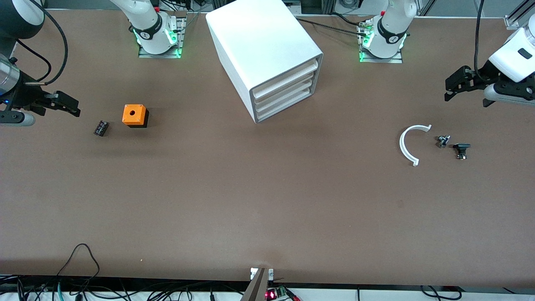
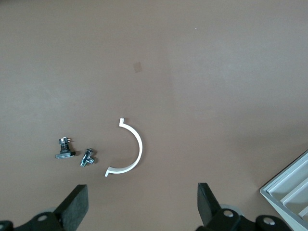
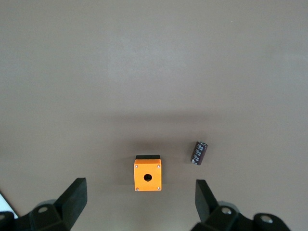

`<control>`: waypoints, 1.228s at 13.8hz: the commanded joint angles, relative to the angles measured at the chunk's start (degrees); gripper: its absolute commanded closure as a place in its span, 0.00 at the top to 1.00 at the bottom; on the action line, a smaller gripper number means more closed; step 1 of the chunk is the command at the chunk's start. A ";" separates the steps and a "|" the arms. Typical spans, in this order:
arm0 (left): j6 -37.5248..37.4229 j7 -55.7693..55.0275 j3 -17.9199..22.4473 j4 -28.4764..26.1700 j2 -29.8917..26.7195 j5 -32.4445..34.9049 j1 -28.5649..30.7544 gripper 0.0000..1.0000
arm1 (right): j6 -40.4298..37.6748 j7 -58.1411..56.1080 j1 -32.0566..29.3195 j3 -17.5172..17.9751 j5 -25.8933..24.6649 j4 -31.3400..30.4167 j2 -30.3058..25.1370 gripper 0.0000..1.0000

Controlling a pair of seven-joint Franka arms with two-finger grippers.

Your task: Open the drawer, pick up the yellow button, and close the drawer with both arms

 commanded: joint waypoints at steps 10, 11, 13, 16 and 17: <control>-1.23 1.32 0.13 3.08 2.61 1.21 -0.32 1.00 | -1.03 -1.20 -0.83 0.83 0.74 0.37 -0.85 1.00; -1.23 0.62 0.13 3.08 2.87 1.20 -0.41 1.00 | -1.03 -1.11 -0.83 0.83 0.83 0.37 -0.85 1.00; -1.14 1.22 0.05 3.08 4.62 1.29 -0.58 1.00 | -1.03 -1.11 -0.83 0.74 0.74 0.37 -0.85 1.00; -0.53 1.67 0.13 2.47 14.02 -0.62 -0.50 1.00 | -1.03 -1.11 -0.83 0.74 0.74 0.37 -0.85 1.00; -1.14 2.19 0.13 1.68 14.21 -2.21 -0.49 1.00 | -1.03 -1.11 -0.83 0.74 0.74 0.37 -0.77 1.00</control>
